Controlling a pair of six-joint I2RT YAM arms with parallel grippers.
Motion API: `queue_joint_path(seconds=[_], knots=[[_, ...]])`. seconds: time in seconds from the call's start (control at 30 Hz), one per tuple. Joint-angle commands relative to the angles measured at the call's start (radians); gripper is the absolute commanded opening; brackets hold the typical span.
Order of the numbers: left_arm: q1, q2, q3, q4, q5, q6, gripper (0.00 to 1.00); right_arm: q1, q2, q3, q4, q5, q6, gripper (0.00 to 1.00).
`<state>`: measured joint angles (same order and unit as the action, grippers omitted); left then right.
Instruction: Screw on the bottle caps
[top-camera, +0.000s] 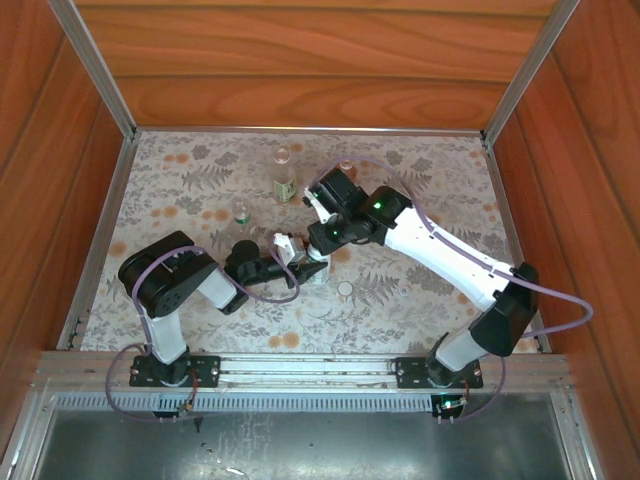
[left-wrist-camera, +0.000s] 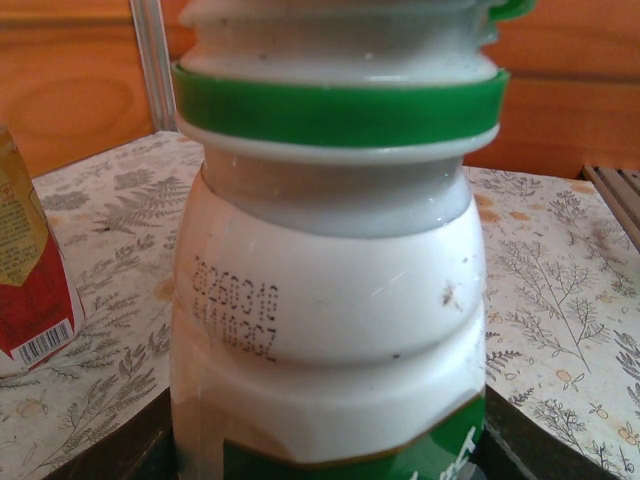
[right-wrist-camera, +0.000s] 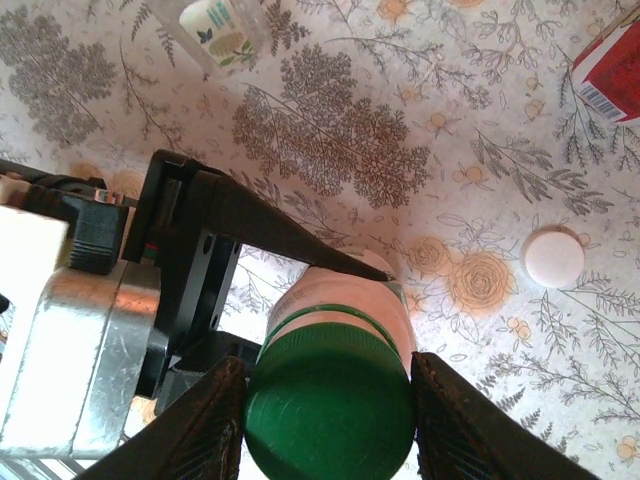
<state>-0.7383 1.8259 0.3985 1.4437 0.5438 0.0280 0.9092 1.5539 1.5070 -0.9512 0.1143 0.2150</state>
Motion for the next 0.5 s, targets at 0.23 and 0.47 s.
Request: queue_joint_path(seconds=[0.23,0.47], knots=[[0.007,0.018,-0.004,-0.028,0.014,0.011,0.51,0.031,0.096,0.108,-0.178,0.071,-0.031,0.47],[0.008,0.018,-0.004,-0.028,0.015,0.013,0.51,0.038,0.093,0.100,-0.170,0.076,-0.009,0.46]])
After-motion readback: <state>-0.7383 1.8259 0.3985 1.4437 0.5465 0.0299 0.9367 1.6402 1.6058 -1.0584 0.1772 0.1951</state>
